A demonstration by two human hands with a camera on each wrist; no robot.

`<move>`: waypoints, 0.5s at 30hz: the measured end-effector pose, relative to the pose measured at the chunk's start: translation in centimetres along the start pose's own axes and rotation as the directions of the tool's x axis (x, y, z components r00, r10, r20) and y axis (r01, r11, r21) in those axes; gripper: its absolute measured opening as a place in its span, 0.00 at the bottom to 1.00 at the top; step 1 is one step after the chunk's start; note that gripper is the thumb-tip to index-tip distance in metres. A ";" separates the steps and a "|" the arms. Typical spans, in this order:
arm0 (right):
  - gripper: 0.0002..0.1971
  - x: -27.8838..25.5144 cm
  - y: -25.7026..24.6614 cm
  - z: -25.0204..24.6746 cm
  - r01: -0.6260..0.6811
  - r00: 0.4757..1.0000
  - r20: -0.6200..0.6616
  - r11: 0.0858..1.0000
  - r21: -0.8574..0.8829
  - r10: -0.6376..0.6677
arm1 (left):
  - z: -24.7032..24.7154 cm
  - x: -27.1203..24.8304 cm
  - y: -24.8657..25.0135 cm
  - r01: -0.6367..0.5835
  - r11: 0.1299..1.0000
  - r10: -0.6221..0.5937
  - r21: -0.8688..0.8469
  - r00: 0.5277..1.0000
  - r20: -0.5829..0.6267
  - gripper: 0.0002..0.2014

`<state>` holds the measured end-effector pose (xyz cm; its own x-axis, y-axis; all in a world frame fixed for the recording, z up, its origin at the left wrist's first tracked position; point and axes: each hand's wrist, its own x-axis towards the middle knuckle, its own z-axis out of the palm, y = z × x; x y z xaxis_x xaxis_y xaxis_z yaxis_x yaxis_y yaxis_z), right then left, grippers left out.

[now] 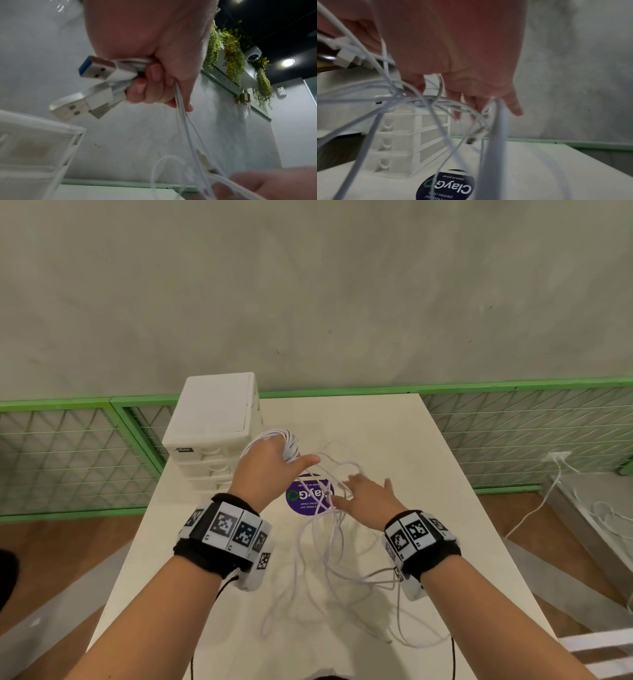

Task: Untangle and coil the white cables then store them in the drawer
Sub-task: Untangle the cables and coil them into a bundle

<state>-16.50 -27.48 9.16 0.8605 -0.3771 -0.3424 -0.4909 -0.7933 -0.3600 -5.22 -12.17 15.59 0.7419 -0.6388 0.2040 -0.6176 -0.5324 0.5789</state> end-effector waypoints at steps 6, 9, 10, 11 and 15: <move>0.67 -0.4 2.1 -0.7 -0.137 0.952 -0.251 0.975 0.173 0.178 | 0.4 -0.8 -1.2 0.083 0.992 -0.101 0.098 0.976 0.192 0.28; 0.61 -0.2 3.0 -1.6 -0.198 0.904 -0.341 0.959 0.201 0.258 | 0.8 -1.0 -1.4 0.117 0.988 -0.136 0.104 0.970 0.201 0.29; 0.54 -0.2 3.1 -1.9 -0.215 0.909 -0.323 0.961 0.172 0.262 | 0.9 -1.1 -1.4 0.125 0.987 -0.144 0.104 0.968 0.206 0.28; 0.46 -0.2 3.0 -2.1 -0.211 0.921 -0.301 0.966 0.146 0.247 | 1.1 -1.1 -1.4 0.126 0.987 -0.145 0.104 0.967 0.208 0.28; 0.17 -0.3 2.2 -1.9 0.069 0.932 -0.363 0.971 0.227 0.018 | 1.2 -0.9 -0.5 0.131 0.988 -0.142 0.080 0.976 0.163 0.27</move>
<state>-17.61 -30.04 10.10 0.8420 -0.5394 -0.0108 -0.4482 -0.6882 -0.5705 -5.87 -11.97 14.16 0.7696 -0.6384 -0.0116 -0.5342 -0.6538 0.5358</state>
